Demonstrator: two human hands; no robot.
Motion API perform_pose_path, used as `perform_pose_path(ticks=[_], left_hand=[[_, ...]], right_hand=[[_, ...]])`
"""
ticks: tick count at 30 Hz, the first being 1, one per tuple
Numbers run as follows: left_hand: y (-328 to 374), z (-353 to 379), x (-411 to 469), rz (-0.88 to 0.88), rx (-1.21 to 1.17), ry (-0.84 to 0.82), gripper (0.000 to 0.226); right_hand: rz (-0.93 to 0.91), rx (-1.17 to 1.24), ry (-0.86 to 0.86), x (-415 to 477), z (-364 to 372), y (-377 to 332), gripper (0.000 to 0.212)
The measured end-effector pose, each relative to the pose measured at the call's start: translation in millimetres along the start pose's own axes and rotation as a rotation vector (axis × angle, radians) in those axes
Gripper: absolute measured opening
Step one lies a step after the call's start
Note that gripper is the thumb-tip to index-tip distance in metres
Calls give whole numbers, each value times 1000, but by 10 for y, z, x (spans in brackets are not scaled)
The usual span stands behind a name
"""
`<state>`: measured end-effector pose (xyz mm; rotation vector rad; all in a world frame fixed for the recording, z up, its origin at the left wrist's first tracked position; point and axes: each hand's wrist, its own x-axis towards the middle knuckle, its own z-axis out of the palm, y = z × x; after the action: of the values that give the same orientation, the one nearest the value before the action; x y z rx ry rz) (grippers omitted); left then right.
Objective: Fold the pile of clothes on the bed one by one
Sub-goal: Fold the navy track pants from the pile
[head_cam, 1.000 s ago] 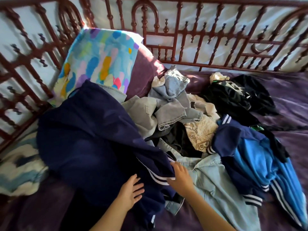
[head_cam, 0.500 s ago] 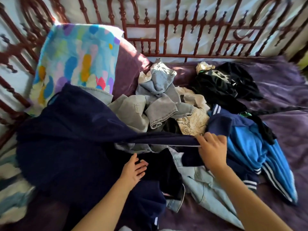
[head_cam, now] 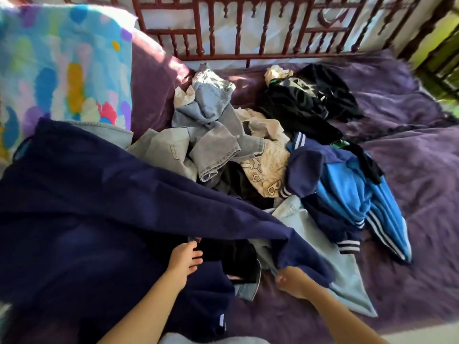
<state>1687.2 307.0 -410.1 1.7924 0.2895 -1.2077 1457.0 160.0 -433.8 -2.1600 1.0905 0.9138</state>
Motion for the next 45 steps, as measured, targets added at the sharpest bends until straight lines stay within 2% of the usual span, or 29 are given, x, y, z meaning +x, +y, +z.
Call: perform_pose_path(ticks=[3, 5, 7, 9, 11, 13, 16, 19, 20, 22, 23, 24, 25, 27, 29, 30, 31, 33, 35, 37, 39, 43, 45], left_hand=[[47, 51, 125, 208, 279, 57, 29], [89, 85, 196, 404, 654, 130, 36], [104, 123, 252, 615, 1098, 202, 46], [105, 190, 301, 759, 1432, 220, 57], [106, 271, 384, 808, 1612, 210, 67], [123, 362, 466, 814, 1742, 191, 73], [147, 485, 546, 815, 1856, 170, 66], [251, 586, 533, 892, 1824, 167, 38], [303, 611, 495, 961, 1764, 158, 32], [389, 585, 425, 1209, 1605, 109, 21], [414, 530, 384, 1350, 1523, 68, 12], [432, 455, 336, 1450, 1452, 27, 14], [414, 366, 300, 1479, 1458, -41, 23], [317, 214, 295, 1402, 1704, -145, 24], [189, 107, 319, 1089, 2012, -303, 36], [90, 72, 336, 910, 2040, -338, 42], [24, 72, 327, 787, 2044, -339, 46], [-66, 116, 328, 758, 2008, -284, 50], [-104, 163, 303, 792, 1952, -226, 52], [-105, 209, 262, 808, 1943, -180, 54], [-92, 252, 227, 787, 1917, -144, 55], [-67, 307, 137, 735, 1888, -104, 56], [-88, 331, 89, 716, 1858, -88, 55]], right_hand=[[59, 124, 269, 180, -102, 24, 31], [87, 87, 405, 266, -212, 51, 34], [130, 38, 444, 337, -253, 60, 46], [192, 73, 431, 381, -219, 47, 63], [291, 197, 408, 427, -145, 28, 77], [407, 305, 382, 463, -67, 20, 76], [440, 335, 340, 512, -24, 70, 39], [412, 499, 440, 525, -154, 173, 23], [403, 584, 517, 504, -224, 222, 19], [336, 743, 681, 418, -382, 340, 7], [260, 748, 737, 360, -435, 409, 12], [161, 703, 730, 292, -459, 468, 17], [47, 620, 642, 224, -452, 519, 21], [-127, 371, 293, 108, -382, 567, 29], [-156, 274, -25, 57, -216, 631, 31], [-141, 294, -74, 63, -135, 677, 27], [-114, 346, -31, 82, -87, 713, 19], [19, 424, 217, 191, -34, 815, 8], [183, 351, 368, 310, -37, 921, 32], [242, 234, 299, 397, -55, 996, 53], [252, 162, 216, 457, -65, 1019, 57], [255, 26, 238, 535, -83, 1094, 29], [202, -49, 255, 517, -141, 1127, 23]])
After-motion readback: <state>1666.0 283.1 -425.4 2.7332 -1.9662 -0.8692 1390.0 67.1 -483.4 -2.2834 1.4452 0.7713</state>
